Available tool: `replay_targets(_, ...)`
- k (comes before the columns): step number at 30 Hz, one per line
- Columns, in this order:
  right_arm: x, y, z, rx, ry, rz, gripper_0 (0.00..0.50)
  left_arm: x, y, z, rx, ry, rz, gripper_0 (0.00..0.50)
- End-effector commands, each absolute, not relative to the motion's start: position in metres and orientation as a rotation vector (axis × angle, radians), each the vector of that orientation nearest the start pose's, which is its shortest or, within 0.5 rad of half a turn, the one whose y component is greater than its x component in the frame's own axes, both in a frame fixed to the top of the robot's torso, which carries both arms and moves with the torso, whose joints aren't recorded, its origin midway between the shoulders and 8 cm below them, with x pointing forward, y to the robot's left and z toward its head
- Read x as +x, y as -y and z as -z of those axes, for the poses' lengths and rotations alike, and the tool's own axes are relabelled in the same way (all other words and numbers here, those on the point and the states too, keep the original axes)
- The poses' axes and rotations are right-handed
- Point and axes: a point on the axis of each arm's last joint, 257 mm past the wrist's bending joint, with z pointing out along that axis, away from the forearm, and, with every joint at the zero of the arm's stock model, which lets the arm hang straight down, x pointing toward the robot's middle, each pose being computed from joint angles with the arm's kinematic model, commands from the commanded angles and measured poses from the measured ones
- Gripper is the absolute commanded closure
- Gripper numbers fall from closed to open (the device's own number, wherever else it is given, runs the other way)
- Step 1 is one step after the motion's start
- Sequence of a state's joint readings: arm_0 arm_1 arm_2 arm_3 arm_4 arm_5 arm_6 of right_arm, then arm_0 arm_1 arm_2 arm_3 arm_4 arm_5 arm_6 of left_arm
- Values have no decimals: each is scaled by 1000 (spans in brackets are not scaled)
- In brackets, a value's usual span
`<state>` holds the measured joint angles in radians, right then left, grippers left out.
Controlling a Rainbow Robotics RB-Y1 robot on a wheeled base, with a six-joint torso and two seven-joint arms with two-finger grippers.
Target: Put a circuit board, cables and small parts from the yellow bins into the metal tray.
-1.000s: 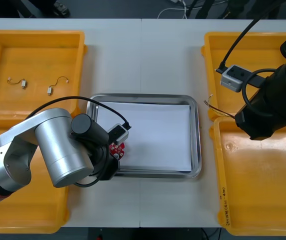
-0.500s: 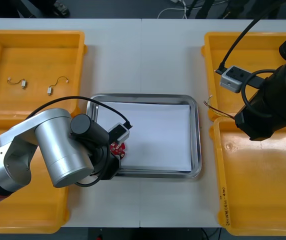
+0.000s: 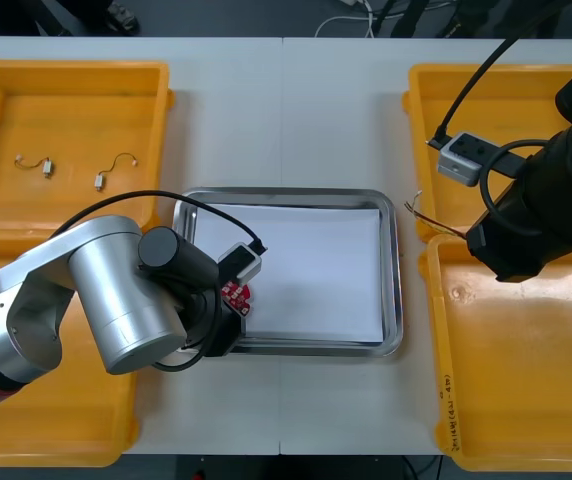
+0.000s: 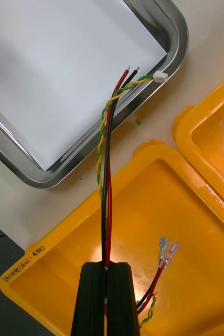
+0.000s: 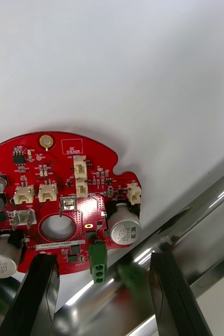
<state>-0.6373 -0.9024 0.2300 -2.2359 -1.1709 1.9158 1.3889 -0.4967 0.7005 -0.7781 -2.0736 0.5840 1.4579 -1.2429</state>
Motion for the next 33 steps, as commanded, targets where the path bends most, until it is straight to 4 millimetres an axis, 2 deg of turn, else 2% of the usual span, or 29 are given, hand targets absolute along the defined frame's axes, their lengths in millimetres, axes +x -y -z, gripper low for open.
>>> replay_targets(1,373,180,123,-1193,-2489,12,500,390,-117,277,833,-2555,81,0)
replay_targets(12,377,146,131,-1300,-2426,77,500,387,-138,234,806,-2604,-8,0)
replay_targets(19,378,122,147,-1382,-2436,85,500,389,-150,200,735,-2654,-31,0)
replay_targets(26,385,98,164,-1439,-2420,107,500,404,-144,160,679,-2599,74,0)
replay_targets(29,388,84,170,-1466,-2389,104,500,410,-146,144,651,-2575,116,0)
replay_targets(33,390,73,176,-1487,-2369,99,500,416,-155,132,619,-2561,123,0)
